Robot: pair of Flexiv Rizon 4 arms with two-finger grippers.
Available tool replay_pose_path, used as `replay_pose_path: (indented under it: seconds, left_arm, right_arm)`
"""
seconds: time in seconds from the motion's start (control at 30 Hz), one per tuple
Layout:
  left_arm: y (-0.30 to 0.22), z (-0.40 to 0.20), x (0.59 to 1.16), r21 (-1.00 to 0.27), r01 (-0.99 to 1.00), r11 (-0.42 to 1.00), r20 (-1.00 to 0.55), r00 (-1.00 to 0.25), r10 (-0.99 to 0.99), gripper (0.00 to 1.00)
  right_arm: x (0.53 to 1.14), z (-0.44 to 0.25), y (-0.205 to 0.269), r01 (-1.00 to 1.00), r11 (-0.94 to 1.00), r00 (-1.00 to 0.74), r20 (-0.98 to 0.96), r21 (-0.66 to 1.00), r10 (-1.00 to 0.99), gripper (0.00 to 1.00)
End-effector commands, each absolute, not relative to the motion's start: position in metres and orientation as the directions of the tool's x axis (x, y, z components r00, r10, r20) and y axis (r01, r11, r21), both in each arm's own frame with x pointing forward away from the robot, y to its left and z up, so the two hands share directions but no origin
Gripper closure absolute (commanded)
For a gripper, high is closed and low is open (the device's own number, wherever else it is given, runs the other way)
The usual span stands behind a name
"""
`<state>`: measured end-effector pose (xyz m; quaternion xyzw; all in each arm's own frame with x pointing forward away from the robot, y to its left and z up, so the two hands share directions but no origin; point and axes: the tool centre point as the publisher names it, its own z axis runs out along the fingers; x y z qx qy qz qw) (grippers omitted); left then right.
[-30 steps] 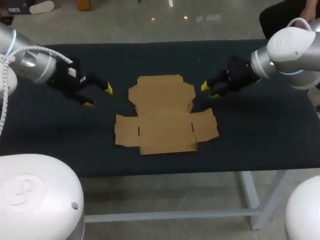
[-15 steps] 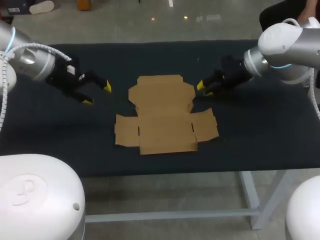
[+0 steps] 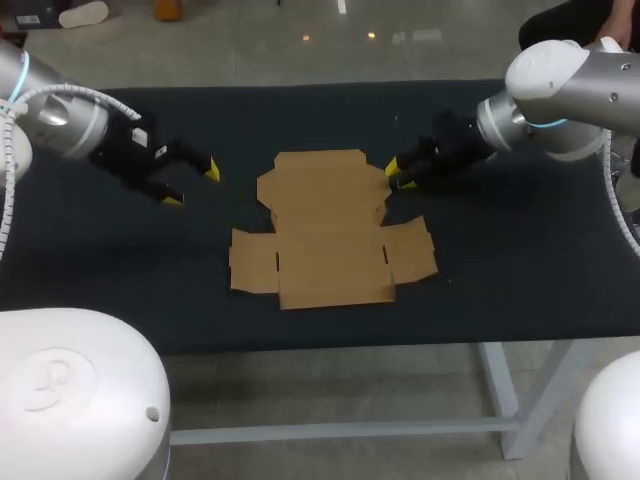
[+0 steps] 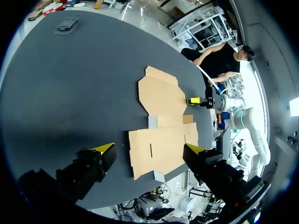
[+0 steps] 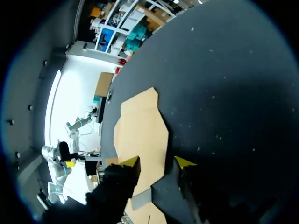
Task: Assemble the packaging by folding the flat box into shape, placing the metal phone stand inside, and closing the box properly
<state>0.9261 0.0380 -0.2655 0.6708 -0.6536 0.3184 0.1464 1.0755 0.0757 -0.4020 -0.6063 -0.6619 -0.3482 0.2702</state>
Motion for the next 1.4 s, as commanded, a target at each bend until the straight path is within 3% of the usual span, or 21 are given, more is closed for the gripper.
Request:
replay_pose_path:
  seconds: [0.03,1.27,1.33,1.4]
  left_arm:
    - [0.04,-0.265,0.931,-0.217,-0.971,-0.096,0.624,-0.063,-0.779,0.0]
    - [0.053,-0.27,0.936,-0.212,-0.972,-0.098,0.631,-0.059,-0.773,0.0]
    - [0.054,-0.271,0.935,-0.211,-0.973,-0.099,0.632,-0.058,-0.773,0.0]
    - [0.054,-0.271,0.935,-0.21,-0.973,-0.099,0.632,-0.058,-0.773,0.0]
  right_arm:
    - [1.083,-0.411,0.079,0.994,0.058,-0.108,0.805,0.091,0.583,0.54]
    - [1.099,-0.431,0.119,0.997,-0.051,-0.023,0.893,0.052,0.45,0.6]
    - [1.099,-0.43,0.12,0.996,-0.041,-0.055,0.893,0.082,0.446,0.62]
    - [1.098,-0.43,0.12,0.994,-0.036,-0.074,0.894,0.1,0.441,0.76]
